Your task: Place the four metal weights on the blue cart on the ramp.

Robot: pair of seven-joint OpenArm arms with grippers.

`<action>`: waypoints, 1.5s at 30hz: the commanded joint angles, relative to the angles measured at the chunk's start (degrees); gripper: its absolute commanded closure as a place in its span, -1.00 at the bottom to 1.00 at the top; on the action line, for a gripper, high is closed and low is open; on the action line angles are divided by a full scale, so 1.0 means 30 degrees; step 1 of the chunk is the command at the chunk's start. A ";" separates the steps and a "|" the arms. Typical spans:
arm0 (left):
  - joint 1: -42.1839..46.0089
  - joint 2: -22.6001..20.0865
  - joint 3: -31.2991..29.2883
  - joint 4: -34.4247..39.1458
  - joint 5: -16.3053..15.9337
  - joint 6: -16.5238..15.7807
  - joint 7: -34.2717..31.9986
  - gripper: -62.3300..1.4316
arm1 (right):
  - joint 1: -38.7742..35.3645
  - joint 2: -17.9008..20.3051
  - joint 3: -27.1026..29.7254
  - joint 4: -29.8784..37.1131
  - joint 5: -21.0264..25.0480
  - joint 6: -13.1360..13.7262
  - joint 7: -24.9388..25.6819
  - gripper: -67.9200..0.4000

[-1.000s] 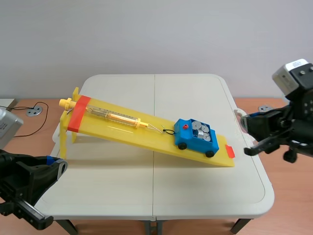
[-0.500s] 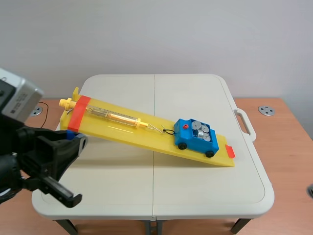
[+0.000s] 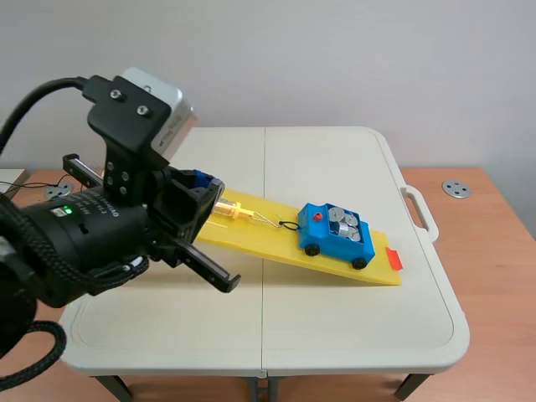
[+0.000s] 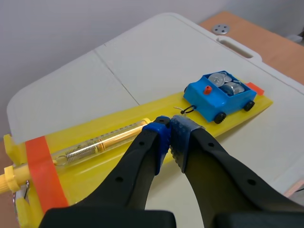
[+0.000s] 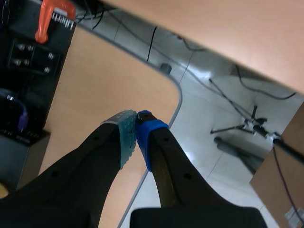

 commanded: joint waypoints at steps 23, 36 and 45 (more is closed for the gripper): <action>-0.3854 0.0729 -0.0226 -0.3519 0.1078 0.3402 -0.2397 0.87 | -0.0568 0.0153 0.1144 0.2222 0.1202 0.0452 0.1851 0.96; -0.3854 0.0729 -0.0226 -0.3519 0.1078 0.3402 -0.2397 0.87 | -0.0568 0.0153 0.1144 0.2222 0.1202 0.0452 0.1851 0.96; -0.3847 0.0729 -0.0226 -0.3519 0.1078 0.3402 -0.2397 0.87 | -0.0568 0.0153 0.1144 0.2222 0.1202 0.0452 0.1851 0.96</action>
